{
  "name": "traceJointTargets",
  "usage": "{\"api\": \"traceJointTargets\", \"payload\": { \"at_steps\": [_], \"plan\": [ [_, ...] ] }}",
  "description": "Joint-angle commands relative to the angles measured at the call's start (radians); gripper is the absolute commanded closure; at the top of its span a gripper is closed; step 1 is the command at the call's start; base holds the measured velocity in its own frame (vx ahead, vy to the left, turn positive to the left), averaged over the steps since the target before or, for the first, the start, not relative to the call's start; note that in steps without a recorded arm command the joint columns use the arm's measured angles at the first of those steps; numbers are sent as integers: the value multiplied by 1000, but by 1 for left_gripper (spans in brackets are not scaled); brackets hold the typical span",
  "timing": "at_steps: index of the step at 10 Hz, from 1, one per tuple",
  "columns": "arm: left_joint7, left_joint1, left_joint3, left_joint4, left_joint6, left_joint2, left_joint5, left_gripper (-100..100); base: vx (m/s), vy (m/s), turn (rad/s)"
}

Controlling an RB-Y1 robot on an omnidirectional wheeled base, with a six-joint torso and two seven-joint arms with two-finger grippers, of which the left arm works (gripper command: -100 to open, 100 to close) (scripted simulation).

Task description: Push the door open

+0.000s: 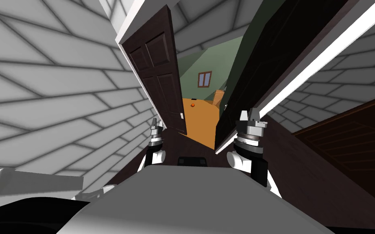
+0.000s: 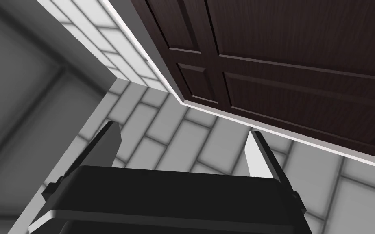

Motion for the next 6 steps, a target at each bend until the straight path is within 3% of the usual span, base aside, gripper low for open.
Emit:
{"api": "traceJointTargets", "payload": {
  "at_steps": [1, 6],
  "plan": [
    [5, -7, -10, 39, -9, 6, -1, -100, 101, 68, -72],
    [19, -39, -43, 192, -47, 23, -4, -100, 92, 76, -92]
  ]
}}
